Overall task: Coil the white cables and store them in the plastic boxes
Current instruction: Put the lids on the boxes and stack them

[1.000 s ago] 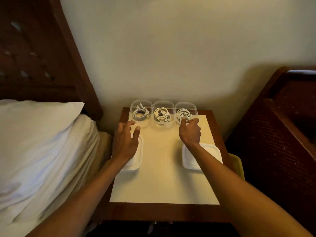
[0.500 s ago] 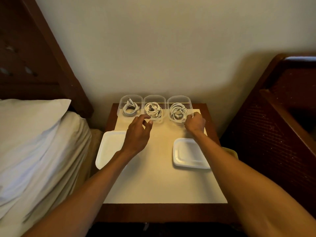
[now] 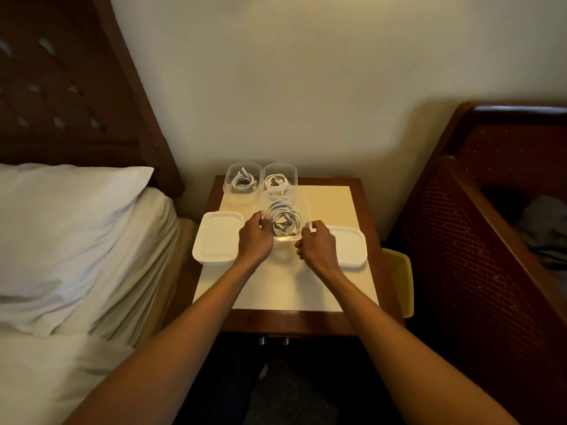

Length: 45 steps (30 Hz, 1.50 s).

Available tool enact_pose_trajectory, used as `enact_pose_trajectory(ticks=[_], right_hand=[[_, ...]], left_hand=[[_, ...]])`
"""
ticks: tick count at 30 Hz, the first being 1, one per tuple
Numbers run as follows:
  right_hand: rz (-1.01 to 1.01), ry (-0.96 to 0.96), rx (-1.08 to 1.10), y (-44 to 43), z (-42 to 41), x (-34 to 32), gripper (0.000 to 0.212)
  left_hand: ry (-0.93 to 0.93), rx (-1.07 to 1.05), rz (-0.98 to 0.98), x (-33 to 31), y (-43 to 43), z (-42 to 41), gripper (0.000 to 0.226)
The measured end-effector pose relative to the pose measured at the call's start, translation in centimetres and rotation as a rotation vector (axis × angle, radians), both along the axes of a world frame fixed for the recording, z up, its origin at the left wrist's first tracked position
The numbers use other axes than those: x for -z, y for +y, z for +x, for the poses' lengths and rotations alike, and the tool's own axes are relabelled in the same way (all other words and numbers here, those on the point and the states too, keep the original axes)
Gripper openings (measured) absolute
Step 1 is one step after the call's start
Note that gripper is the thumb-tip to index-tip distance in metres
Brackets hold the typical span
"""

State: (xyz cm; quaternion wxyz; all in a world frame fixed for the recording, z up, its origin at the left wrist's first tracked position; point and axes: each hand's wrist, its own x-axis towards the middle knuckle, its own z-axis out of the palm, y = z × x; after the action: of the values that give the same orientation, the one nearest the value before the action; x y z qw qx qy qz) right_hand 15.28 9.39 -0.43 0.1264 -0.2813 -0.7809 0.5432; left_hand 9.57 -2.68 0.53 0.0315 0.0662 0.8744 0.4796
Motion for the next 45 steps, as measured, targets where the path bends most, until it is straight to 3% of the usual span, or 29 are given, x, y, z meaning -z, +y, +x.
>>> enact_pose_trajectory(ticks=[6,11,14,17,22,28,32,37,40,45], right_hand=[[-0.07,-0.115,-0.085,-3.0,4.7,1.1,0.023],[0.021,-0.22,-0.203,-3.1,6.9,2.2,0.027],[0.154,-0.308,-0.244,-2.4,7.0,3.0,0.048],[0.243,-0.318,-0.174,-0.7,6.9,2.2,0.054],[0.383,-0.286,-0.016,3.9,6.6,0.6,0.034],[0.69,-0.343,-0.181,8.9,4.3,0.8,0.082],[0.667,-0.462,-0.451,11.2,1.7,0.3,0.109],[0.851,-0.546,-0.56,12.3,0.8,1.2,0.106],[0.871,-0.544,-0.506,12.8,0.8,1.4,0.105],[0.834,-0.6,-0.412,13.0,0.9,1.5,0.124]], left_hand=[[-0.092,0.004,-0.213,0.8,-2.5,3.4,0.028],[-0.156,0.046,-0.304,1.7,-3.1,5.3,0.028],[-0.178,0.059,-0.329,1.7,-3.2,5.2,0.031],[-0.132,0.066,-0.414,0.8,-2.4,5.1,0.038],[0.108,0.089,-0.554,-0.6,0.9,5.4,0.055],[0.248,0.207,-0.593,-0.7,6.2,3.5,0.049],[0.245,0.324,-0.688,-0.3,8.6,1.3,0.039],[0.139,0.4,-0.925,0.4,9.8,-0.8,0.028],[0.171,0.383,-0.945,0.7,11.0,-1.6,0.028],[0.208,0.375,-0.917,1.2,12.9,-2.6,0.026]])
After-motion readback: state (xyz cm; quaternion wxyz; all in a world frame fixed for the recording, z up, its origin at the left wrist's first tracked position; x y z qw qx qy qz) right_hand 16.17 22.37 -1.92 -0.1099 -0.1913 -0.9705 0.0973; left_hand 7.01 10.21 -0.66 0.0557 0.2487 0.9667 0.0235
